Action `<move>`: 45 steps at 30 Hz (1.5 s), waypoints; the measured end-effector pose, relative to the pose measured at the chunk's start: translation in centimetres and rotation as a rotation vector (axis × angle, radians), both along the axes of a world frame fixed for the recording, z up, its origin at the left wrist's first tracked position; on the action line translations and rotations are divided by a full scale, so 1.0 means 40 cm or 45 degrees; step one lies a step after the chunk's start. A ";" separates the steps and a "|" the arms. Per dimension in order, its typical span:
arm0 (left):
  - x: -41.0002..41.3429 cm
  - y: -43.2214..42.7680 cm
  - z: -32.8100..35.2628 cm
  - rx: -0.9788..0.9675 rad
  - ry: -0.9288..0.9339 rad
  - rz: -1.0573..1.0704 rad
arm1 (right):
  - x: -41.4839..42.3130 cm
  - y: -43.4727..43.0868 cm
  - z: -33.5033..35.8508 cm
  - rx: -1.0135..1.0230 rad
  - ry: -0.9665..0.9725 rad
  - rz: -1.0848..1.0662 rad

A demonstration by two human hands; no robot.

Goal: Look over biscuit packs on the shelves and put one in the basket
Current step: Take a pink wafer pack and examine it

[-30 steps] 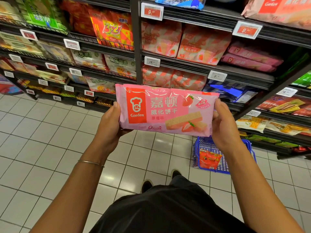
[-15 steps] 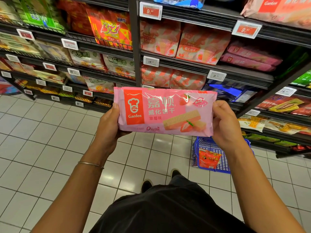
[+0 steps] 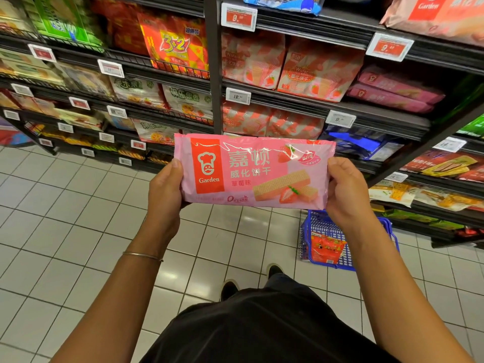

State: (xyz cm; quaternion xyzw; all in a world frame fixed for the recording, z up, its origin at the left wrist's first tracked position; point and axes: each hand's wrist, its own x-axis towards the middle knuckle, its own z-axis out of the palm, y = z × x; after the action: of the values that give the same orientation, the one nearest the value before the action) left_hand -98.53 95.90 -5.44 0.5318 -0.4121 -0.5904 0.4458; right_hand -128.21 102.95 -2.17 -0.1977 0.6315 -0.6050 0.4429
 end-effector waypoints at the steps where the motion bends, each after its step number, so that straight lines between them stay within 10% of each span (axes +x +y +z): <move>1: 0.001 -0.002 0.003 0.010 0.019 0.008 | 0.000 -0.001 -0.002 -0.002 -0.003 0.004; 19: 0.033 -0.019 0.100 0.232 0.592 -0.320 | 0.000 0.004 -0.016 0.092 -0.253 0.150; 45: 0.048 -0.028 0.046 0.440 0.679 -0.434 | -0.045 0.018 -0.054 0.126 -0.483 0.358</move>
State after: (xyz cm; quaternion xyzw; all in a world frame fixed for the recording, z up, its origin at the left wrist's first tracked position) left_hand -96.62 94.78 -3.59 0.3504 -0.2581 -0.8352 0.3361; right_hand -130.02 103.67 -4.33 -0.1446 0.5319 -0.5321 0.6427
